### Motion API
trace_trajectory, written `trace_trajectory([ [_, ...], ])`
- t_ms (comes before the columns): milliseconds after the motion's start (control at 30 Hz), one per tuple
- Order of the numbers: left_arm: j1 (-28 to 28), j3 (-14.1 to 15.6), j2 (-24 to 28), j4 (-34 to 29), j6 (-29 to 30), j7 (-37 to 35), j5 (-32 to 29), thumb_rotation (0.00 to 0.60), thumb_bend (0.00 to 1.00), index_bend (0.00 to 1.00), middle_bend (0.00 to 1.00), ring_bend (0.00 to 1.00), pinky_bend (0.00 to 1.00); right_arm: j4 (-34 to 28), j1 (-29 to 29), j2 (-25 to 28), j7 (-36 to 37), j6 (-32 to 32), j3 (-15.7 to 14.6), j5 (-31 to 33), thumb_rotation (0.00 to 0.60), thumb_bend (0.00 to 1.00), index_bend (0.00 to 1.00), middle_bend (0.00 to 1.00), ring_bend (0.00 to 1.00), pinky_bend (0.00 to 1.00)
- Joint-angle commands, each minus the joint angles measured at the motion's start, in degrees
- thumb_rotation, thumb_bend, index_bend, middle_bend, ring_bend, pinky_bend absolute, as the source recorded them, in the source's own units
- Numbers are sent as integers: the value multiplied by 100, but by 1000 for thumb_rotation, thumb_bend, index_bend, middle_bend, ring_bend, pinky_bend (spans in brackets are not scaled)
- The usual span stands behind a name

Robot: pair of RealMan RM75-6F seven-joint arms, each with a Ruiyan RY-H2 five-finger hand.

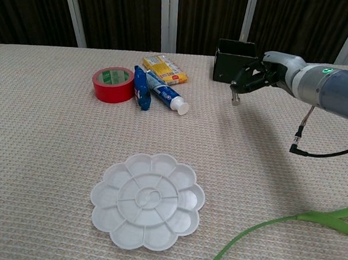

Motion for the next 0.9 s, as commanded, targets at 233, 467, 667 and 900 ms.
trace_trajectory([
  [233, -5, 2, -8, -3, -7, 33, 2, 600, 336, 160, 0, 0, 0, 905, -257, -587, 1203, 181, -214, -1319, 600, 385, 625, 114, 186, 128],
  [467, -16, 3, -30, -3, -25, 82, -3, 600, 336, 160, 0, 0, 0, 1387, -272, -808, 1696, 217, -383, -1733, 600, 385, 625, 114, 186, 114],
  [667, -17, 12, -37, -13, -26, 109, 13, 600, 336, 160, 0, 0, 0, 1606, -253, -901, 1900, 151, -473, -1873, 600, 385, 624, 114, 186, 98],
  [900, -15, 19, -33, -12, -18, 98, 33, 600, 336, 160, 0, 0, 0, 1663, -228, -894, 1883, 51, -499, -1839, 600, 385, 624, 114, 168, 92],
])
